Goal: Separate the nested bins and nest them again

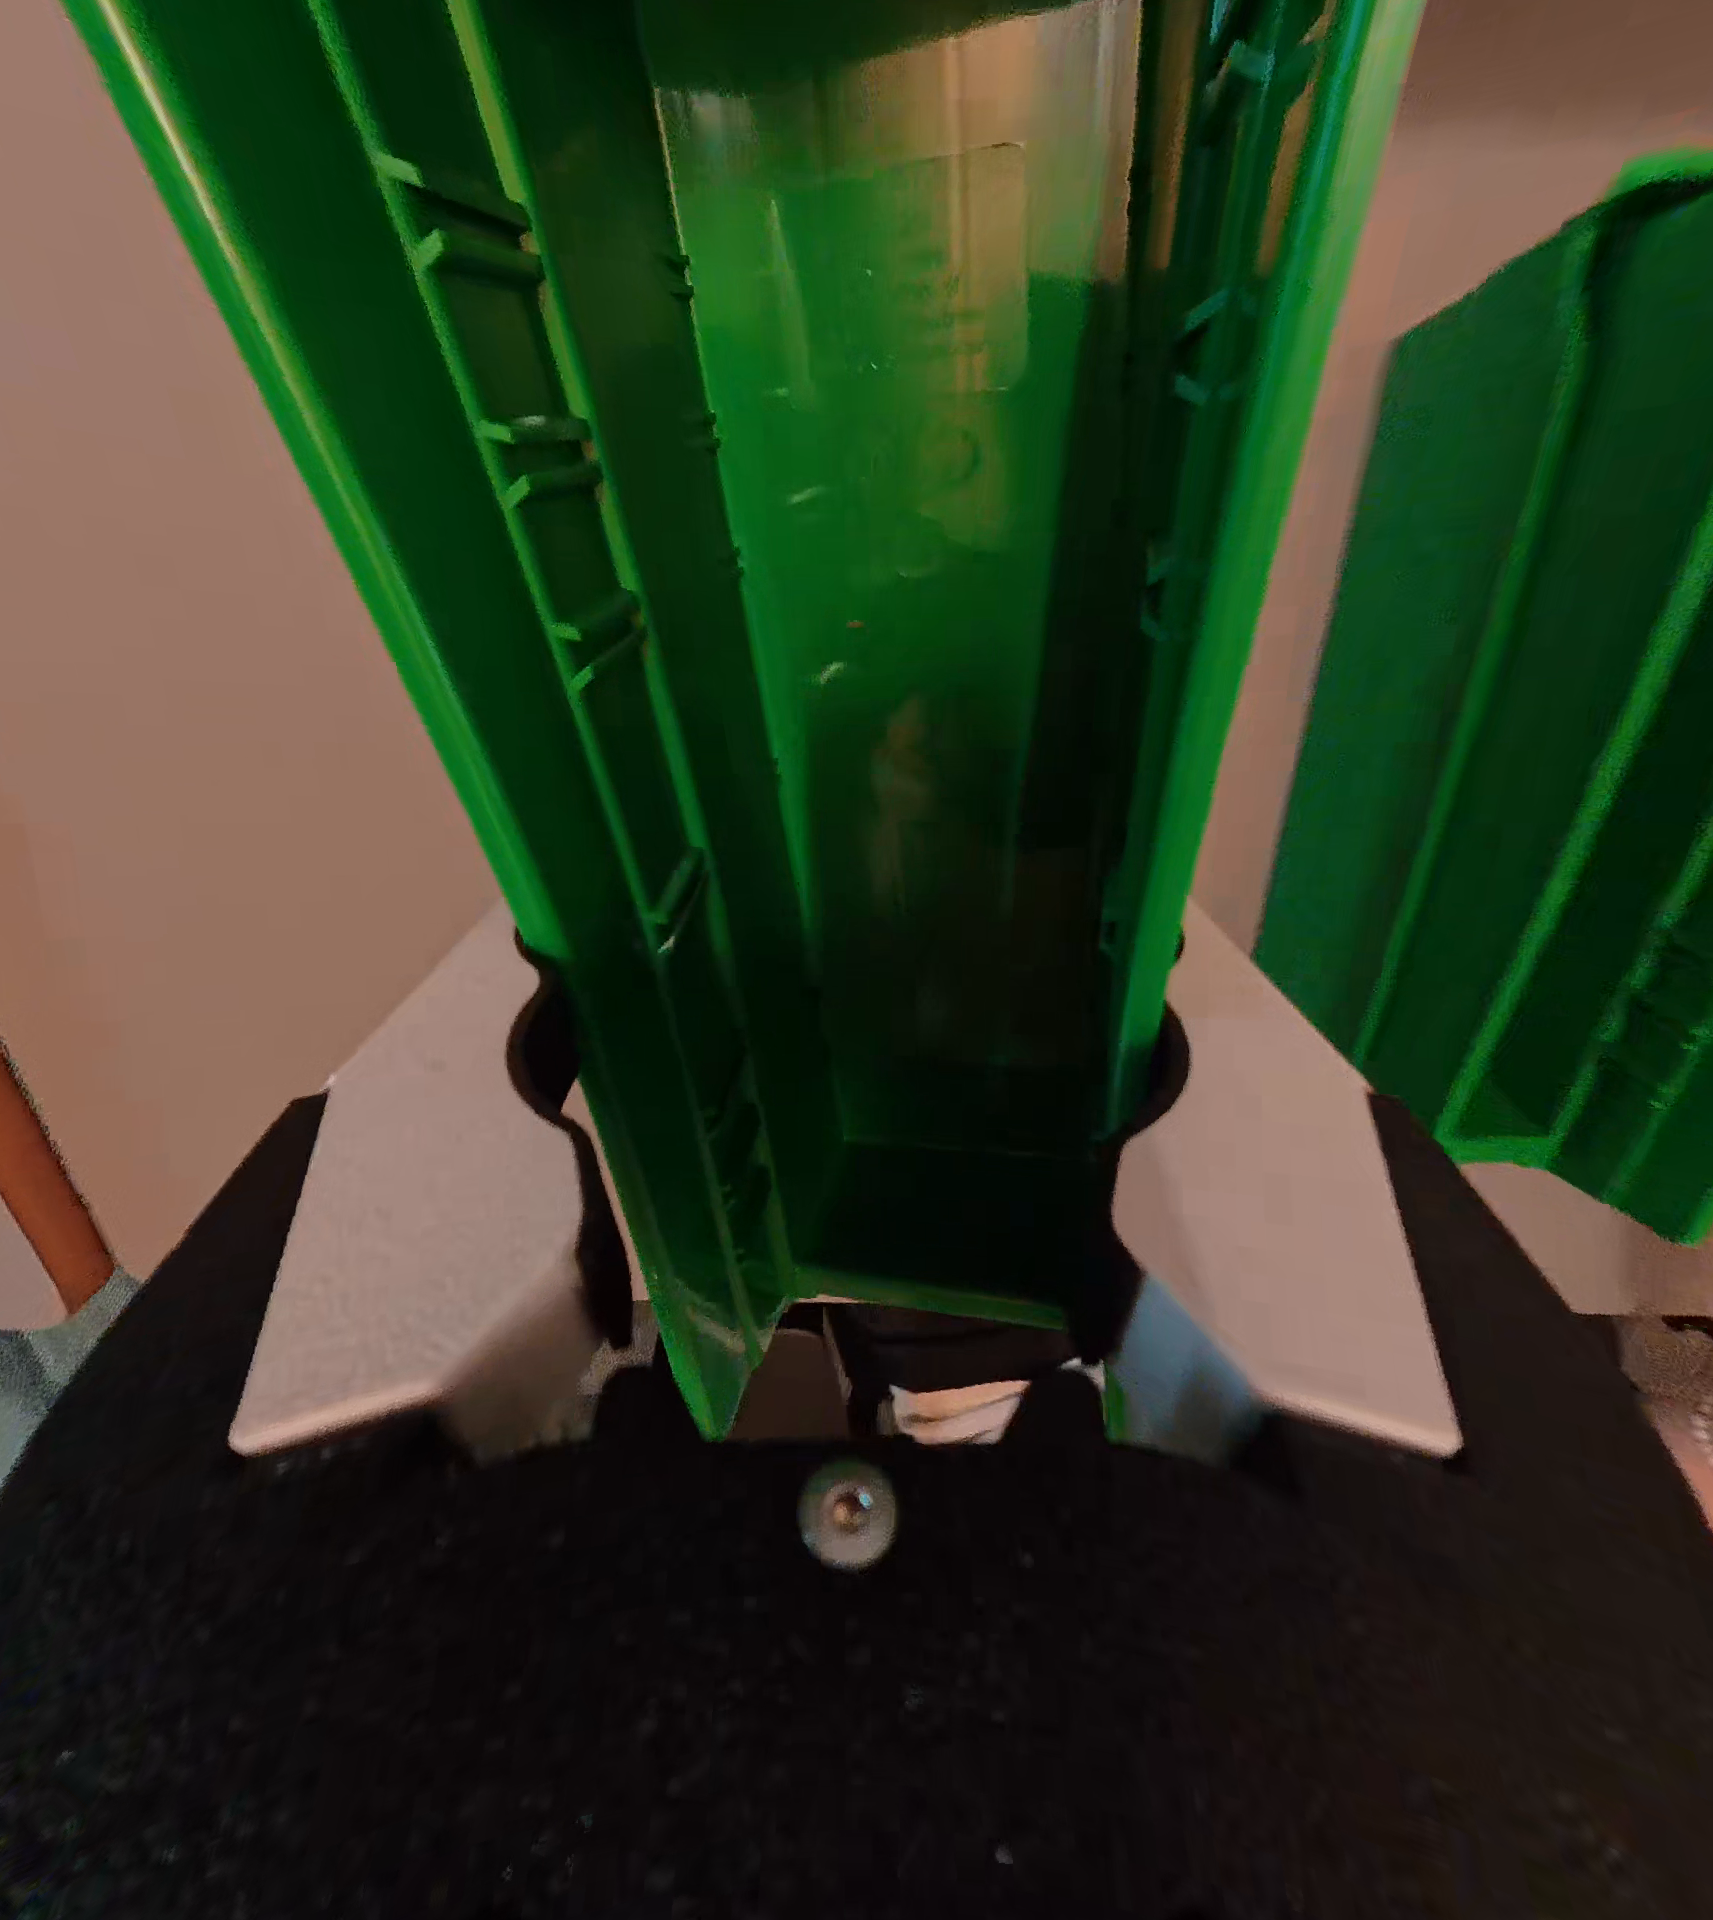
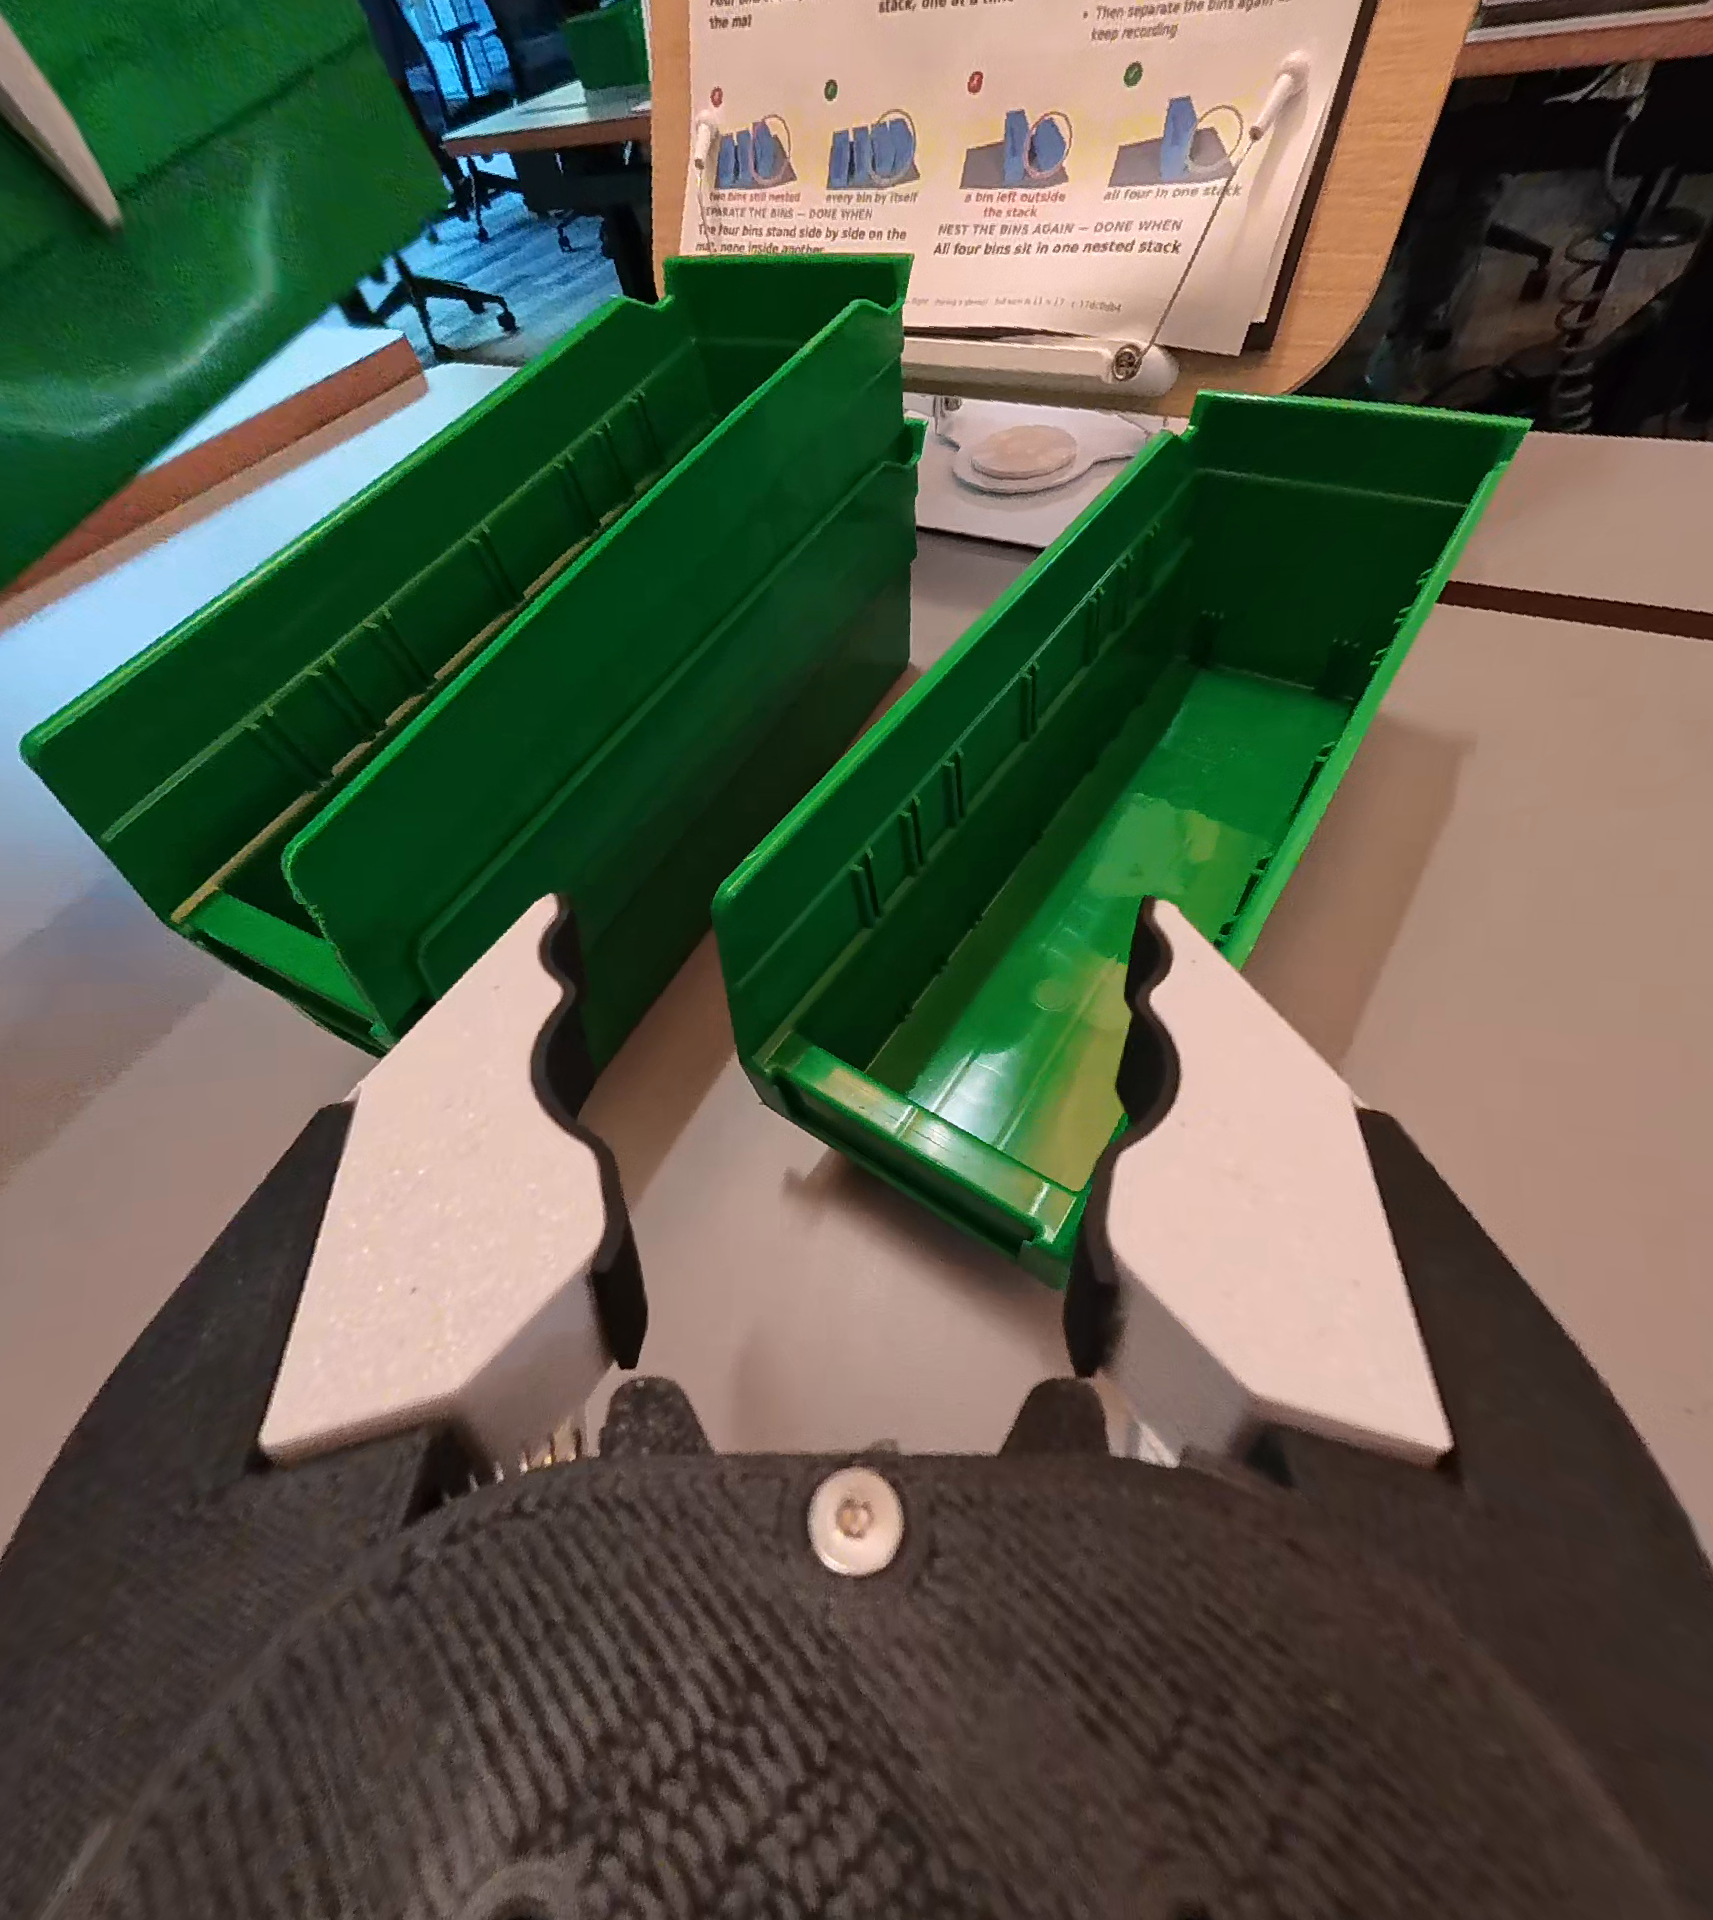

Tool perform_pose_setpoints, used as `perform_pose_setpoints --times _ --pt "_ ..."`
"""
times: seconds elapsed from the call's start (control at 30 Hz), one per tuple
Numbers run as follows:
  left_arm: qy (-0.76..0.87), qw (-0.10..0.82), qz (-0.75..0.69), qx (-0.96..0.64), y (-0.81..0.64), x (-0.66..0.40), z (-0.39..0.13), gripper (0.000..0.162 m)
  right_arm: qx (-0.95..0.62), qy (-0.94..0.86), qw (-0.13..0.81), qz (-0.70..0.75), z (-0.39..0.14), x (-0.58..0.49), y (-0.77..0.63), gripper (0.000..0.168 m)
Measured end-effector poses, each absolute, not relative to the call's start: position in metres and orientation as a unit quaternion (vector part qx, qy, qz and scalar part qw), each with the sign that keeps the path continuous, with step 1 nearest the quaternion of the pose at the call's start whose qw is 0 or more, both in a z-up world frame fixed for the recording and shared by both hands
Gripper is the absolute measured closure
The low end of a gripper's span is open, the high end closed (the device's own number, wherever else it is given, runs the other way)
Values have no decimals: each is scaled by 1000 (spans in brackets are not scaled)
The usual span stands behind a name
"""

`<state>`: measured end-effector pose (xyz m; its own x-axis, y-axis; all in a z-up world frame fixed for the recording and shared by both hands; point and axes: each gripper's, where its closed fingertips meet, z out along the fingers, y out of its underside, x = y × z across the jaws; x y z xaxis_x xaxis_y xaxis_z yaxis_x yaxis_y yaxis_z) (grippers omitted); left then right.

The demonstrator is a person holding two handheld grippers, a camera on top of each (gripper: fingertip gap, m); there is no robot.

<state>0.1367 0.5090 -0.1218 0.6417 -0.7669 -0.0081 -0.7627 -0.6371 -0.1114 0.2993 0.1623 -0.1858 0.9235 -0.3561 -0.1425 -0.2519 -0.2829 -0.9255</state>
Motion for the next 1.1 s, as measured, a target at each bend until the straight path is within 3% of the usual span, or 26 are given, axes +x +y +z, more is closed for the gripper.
perform_pose_setpoints --times 0.3,0.6,1.1 --pt "456 60 -63 -886 406 209 -83 54 -797 193 569 -54 -183 300 158 65" --pt "479 35 -37 -876 330 244 -102 53 -786 204 581 -57 -173 308 147 66" --pt "468 36 20 -883 324 251 -124 51 -765 230 600 -41 -164 324 127 67"
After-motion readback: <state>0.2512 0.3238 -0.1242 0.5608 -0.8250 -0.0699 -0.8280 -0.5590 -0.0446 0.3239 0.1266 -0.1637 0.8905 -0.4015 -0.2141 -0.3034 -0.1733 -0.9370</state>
